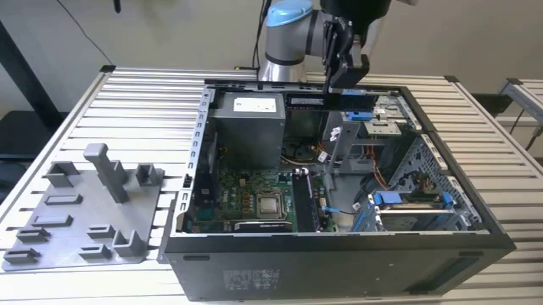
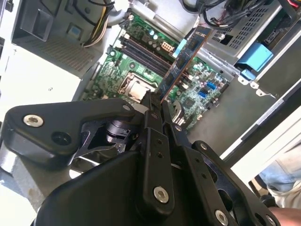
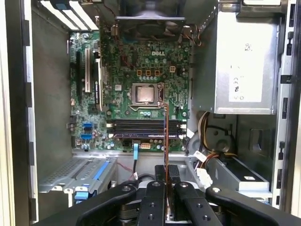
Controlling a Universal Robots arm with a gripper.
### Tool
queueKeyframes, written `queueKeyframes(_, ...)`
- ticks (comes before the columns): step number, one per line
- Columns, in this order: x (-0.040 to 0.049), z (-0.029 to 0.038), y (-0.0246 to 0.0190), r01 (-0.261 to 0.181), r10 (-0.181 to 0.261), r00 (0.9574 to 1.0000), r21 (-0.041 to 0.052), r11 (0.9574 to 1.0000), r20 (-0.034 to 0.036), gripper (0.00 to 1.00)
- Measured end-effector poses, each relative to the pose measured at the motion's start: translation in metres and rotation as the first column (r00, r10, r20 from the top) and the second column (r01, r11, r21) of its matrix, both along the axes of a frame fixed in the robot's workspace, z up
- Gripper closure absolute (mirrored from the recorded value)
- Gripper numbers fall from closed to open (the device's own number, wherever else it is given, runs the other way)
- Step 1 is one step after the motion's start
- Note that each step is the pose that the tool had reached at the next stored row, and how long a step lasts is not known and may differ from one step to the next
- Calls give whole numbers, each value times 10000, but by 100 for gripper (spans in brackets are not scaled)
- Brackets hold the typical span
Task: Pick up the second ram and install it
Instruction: 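Pick up the second ram and move it above second insertion slot, then insert the second ram into the second slot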
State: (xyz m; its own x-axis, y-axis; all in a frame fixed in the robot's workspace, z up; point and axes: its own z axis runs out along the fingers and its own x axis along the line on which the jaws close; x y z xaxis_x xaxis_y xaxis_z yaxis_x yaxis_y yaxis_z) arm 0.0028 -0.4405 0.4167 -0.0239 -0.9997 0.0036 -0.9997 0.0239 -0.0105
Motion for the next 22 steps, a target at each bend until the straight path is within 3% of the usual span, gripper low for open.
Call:
queueKeyframes(15, -3, 0, 0, 47, -47, 10000, -3, 10000, 0, 86)
queueKeyframes(22, -4, -1, 0, 366, -366, 9993, -4, 9993, 0, 86)
